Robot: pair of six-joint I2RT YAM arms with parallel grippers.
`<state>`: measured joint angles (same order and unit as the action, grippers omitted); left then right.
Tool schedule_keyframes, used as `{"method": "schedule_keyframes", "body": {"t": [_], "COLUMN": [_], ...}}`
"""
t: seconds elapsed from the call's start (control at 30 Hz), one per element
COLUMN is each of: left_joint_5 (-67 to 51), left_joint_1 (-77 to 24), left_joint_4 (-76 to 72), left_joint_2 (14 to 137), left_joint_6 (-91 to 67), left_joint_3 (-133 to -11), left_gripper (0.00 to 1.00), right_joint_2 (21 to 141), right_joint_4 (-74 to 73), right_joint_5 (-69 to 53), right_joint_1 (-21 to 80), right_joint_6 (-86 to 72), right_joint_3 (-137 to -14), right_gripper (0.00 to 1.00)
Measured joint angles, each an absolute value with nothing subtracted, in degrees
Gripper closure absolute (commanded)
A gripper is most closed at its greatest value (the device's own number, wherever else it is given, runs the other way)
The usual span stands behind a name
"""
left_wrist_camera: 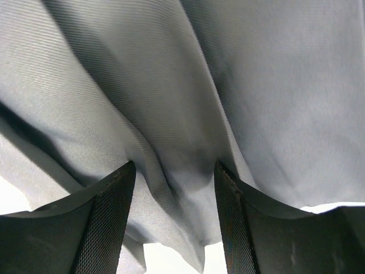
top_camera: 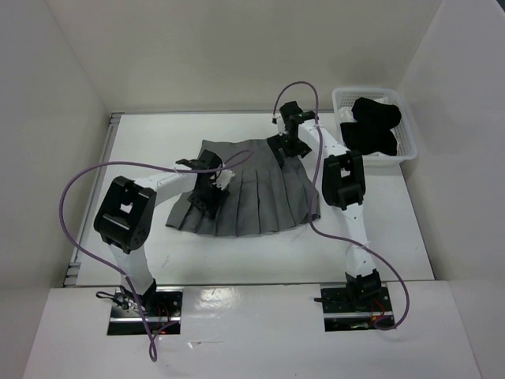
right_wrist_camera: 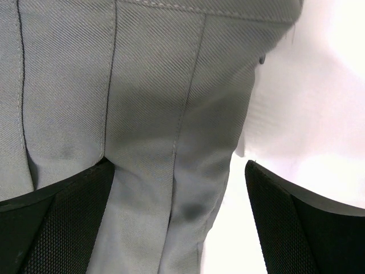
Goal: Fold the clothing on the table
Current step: Flatten the skirt out
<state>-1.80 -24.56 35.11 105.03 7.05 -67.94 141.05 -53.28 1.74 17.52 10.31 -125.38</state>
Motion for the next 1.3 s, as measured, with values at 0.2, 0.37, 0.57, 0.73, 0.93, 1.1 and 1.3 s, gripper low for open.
{"method": "schedule_keyframes", "body": {"t": [0.2, 0.37, 0.57, 0.73, 0.93, 1.1, 1.3], "left_joint_5": [-3.8, -3.8, -0.6, 0.8, -2.2, -11.2, -17.2], "left_joint_1": [-24.6, -24.6, -24.0, -19.9, -13.7, -6.8, -0.5], "left_joint_4": [37.2, 41.0, 44.9, 42.5, 39.6, 38.2, 36.5], "left_joint_2": [104.8, 103.3, 95.6, 90.6, 97.2, 109.1, 118.0], "left_joint_6": [6.9, 7.4, 7.9, 8.9, 8.9, 7.0, 5.5], "left_joint_3": [-67.7, -68.8, -77.1, -83.1, -85.2, -91.0, -101.3], "left_gripper": [0.33, 0.24, 0.15, 0.11, 0.14, 0.25, 0.27], "right_joint_2": [143.9, 145.1, 141.8, 131.3, 125.9, 128.1, 131.5], "right_joint_4": [-54.0, -56.6, -60.9, -60.5, -57.5, -56.6, -56.6], "right_joint_5": [2.3, 2.3, -1.5, -5.6, -8.6, -12.7, -18.8], "right_joint_1": [18.9, 19.6, 19.2, 17.9, 15.6, 13.4, 10.4], "right_joint_6": [10.5, 10.8, 12.2, 13.9, 15.6, 16.6, 16.7], "right_joint_3": [-130.3, -133.8, -134.0, -127.9, -122.0, -121.3, -124.0], "right_gripper": [0.01, 0.01, 0.01, 0.01, 0.12, 0.24, 0.24]}}
